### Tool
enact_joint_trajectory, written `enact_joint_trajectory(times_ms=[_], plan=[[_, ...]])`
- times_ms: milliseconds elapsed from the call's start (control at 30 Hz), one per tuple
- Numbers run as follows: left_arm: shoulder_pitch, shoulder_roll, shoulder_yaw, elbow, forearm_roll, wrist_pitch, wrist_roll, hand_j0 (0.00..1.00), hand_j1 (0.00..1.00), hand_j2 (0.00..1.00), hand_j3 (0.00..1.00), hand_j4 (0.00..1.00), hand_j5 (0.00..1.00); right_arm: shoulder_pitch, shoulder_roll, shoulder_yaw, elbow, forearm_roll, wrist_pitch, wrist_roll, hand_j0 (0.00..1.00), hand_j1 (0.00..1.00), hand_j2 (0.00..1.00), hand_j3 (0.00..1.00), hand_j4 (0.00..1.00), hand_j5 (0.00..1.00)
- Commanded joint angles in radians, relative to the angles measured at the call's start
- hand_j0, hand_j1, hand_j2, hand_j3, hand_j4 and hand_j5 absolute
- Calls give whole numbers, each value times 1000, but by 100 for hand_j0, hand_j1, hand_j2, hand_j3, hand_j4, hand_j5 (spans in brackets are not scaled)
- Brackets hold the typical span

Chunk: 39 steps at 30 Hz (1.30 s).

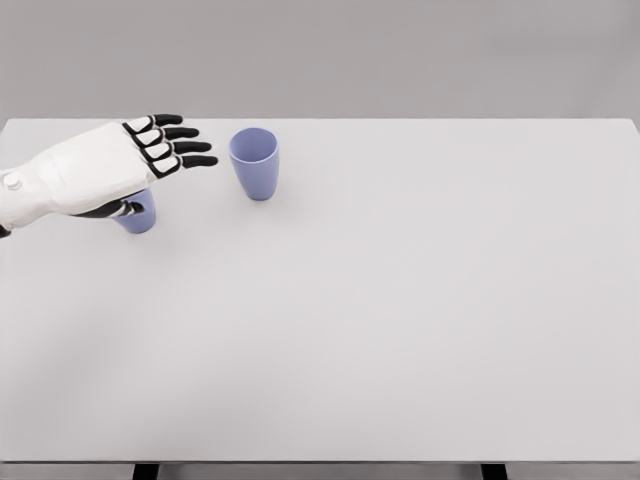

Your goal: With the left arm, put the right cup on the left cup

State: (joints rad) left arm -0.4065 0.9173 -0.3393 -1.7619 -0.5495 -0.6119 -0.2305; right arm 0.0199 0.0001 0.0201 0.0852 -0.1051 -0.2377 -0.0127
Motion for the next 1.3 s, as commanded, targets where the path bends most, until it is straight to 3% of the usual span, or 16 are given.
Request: enact_joint_trajectory(times_ms=[0,100,133,200,267,433,700,867,1100,1267], plan=[[0,0,0,22,-9,1,0,100,100,100,100,100,100,0,0,0,1,-1,0,-1,100,100,100,100,100,100],[-9,-2,-6,48,-9,1,0,100,100,100,100,100,100,0,0,0,1,-1,0,-1,100,100,100,100,100,100],[-46,0,-46,82,-9,1,0,100,100,100,100,100,100,0,0,0,-1,-1,0,-1,100,100,100,100,100,100],[-220,-8,-249,179,-7,1,0,100,100,100,100,100,100,0,0,0,1,-1,0,0,100,100,100,100,100,100],[-354,-23,-394,257,-1,1,2,100,100,100,100,100,100,0,0,0,1,-1,0,0,100,100,100,100,100,100],[-518,-92,-558,397,-4,1,2,100,100,100,100,100,100,0,0,0,-1,1,0,0,100,100,100,100,100,100],[-577,-150,-586,493,-9,1,0,100,100,100,100,100,100,0,0,0,-1,-1,0,-1,100,100,100,100,100,100],[-719,-163,-682,550,-15,1,-1,100,100,100,100,100,100,0,0,0,1,-1,0,0,100,100,100,100,100,100],[-753,-282,-692,621,-173,1,-35,100,100,100,100,100,100,0,0,0,1,-1,0,0,100,100,100,100,100,100],[-773,-284,-690,624,-178,1,-35,100,100,100,100,100,100,0,0,0,-1,-1,0,-1,100,100,100,100,100,100]])
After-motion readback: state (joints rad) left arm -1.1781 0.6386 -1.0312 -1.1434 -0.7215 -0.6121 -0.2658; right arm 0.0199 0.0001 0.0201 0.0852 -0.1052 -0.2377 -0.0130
